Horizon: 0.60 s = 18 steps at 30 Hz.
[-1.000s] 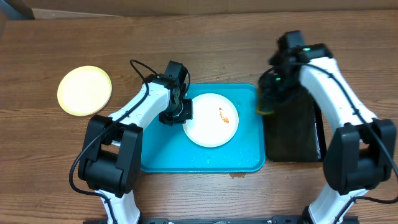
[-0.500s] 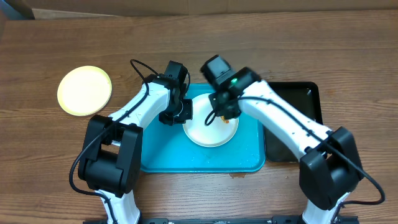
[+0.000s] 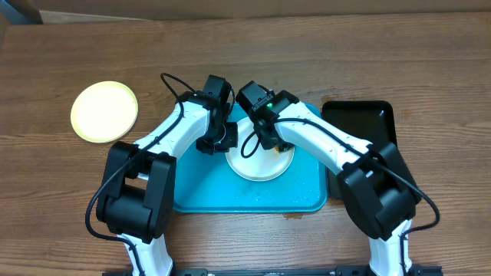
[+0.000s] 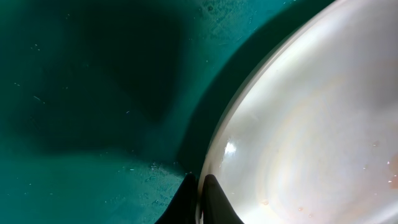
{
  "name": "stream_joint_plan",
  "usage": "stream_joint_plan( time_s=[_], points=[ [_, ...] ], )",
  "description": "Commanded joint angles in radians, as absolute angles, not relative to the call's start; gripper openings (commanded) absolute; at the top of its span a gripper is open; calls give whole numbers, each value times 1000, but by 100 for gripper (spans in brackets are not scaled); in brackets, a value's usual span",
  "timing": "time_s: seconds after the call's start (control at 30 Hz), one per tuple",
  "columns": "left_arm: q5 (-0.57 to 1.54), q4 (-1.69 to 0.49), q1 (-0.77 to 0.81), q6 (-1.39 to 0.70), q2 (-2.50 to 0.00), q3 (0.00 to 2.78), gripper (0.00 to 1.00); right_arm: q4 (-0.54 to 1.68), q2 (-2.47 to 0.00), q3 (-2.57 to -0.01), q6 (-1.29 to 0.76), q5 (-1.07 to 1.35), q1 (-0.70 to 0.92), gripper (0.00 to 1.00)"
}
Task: Clean dirty plates on tray and stack at the side
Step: 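Scrub the white plate with the sponge while left gripper holds it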
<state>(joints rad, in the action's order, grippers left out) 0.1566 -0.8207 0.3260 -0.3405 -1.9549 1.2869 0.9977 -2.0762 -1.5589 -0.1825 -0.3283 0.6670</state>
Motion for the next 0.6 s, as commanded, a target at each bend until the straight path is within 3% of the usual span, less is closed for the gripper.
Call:
stream_joint_plan(
  time_s=[0.0, 0.57],
  points=[
    [149, -818, 326, -329, -1942, 1279, 4, 995, -2094, -1570, -187, -335, 661, 4],
    [149, -825, 326, -328, -1942, 1279, 4, 974, -2166, -1570, -216, -76, 589, 4]
  ],
)
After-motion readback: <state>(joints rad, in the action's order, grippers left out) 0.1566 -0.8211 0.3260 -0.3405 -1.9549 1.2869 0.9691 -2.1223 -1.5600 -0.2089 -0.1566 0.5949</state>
